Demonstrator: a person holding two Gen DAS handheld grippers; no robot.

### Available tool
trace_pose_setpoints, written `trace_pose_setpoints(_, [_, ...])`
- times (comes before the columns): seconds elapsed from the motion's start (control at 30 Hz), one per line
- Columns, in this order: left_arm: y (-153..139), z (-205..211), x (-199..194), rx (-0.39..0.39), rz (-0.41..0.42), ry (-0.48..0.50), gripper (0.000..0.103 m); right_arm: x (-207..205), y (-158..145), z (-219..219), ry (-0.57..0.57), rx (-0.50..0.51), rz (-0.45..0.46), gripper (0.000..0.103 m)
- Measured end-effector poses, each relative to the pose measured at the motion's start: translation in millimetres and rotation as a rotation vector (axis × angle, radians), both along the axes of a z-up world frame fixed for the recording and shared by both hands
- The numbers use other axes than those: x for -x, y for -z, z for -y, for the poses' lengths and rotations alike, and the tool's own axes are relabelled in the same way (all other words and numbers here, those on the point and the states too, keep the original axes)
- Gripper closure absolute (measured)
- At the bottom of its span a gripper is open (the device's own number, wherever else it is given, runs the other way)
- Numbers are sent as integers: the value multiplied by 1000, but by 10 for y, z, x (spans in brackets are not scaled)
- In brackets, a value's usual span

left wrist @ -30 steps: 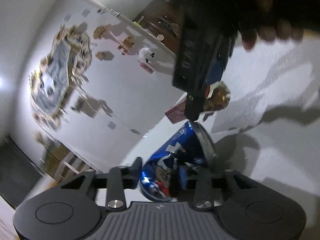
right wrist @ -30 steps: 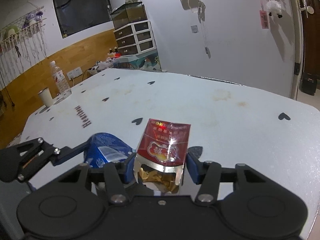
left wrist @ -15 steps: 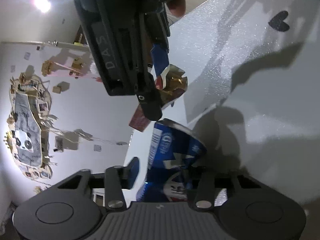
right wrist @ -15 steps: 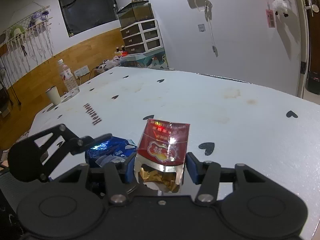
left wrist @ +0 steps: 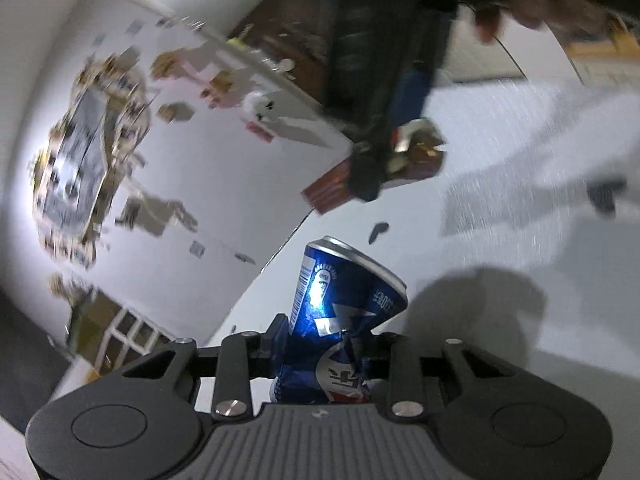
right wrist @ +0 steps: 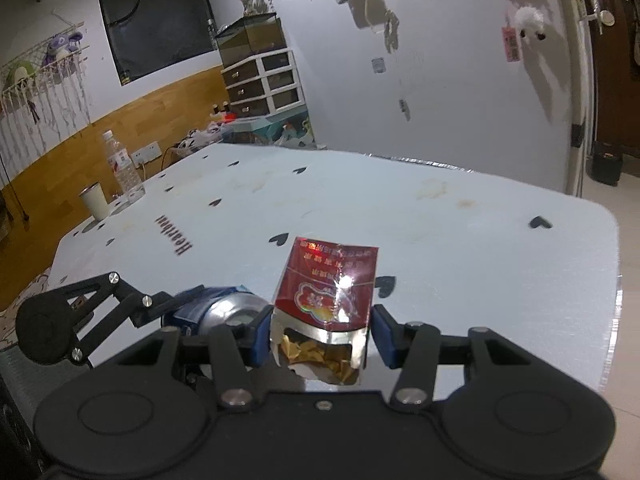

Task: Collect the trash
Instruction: 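Grasp the red snack wrapper with the right tool while left tool holds the can, then carry the blue can and red wrapper from the table over the yellow bin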

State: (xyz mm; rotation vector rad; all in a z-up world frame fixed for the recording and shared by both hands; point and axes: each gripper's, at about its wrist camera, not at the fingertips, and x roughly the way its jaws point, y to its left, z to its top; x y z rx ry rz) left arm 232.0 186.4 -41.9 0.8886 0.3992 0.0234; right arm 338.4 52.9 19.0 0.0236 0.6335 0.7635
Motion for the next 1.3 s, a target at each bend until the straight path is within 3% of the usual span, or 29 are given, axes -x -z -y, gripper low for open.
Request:
trace_pose_setpoints(0.23, [-359, -118, 90, 364, 47, -110, 69, 224, -99, 213, 30, 14, 33, 51])
trace_pose_setpoints(0.57, [-627, -22, 296, 610, 49, -206, 69, 536, -196, 491, 80, 17, 68, 52])
trace_pose_setpoints(1.03, [-936, 399, 588, 787, 31, -222, 69, 1002, -269, 1079, 188, 77, 157, 52])
trace_pose_setpoints(1.3, [-996, 721, 728, 817, 19, -181, 68, 1232, -271, 1367, 269, 125, 196, 52])
